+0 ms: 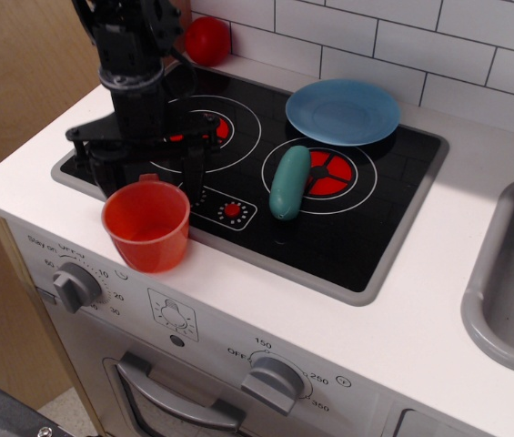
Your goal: Put cup on plate
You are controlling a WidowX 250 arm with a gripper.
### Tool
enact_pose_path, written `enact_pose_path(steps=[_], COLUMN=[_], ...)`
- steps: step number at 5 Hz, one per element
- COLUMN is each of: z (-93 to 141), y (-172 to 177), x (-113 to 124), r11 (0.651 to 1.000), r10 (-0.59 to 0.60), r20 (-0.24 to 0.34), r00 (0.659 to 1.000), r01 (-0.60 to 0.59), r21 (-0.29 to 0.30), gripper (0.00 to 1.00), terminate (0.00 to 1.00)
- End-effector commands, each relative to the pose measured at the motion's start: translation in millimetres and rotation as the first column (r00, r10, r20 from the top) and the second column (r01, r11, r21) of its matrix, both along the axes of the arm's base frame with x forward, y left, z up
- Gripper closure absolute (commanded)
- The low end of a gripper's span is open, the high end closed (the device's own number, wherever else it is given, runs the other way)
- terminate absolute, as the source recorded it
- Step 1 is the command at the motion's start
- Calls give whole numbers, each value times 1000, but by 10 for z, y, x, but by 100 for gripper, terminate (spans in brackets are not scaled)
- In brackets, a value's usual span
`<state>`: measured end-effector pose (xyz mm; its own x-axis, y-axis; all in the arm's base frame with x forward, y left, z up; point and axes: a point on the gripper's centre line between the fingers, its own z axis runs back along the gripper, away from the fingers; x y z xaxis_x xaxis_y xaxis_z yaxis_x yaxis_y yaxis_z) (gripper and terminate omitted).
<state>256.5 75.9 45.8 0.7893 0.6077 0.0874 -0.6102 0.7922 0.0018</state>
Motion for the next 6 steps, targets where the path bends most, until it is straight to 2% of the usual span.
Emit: enact_pose_path(steps=[1, 2, 3, 4, 5, 6], z=[76, 254, 403, 490, 446, 510], y=[13, 79, 141, 190, 187, 175], x=[112, 136, 160, 249, 454, 637], r11=[998, 980, 949, 890, 806, 739], r10=[63, 188, 307, 450, 585, 669], r20=[-46, -83, -37, 37, 20, 72], r00=[997, 979, 951, 892, 811, 739], r01=[-63, -192, -309, -445, -579, -653], r21=[10, -45, -62, -100, -120, -164], gripper=[100, 100, 100, 100, 100, 100], terminate=[0, 0, 0, 0, 0, 0])
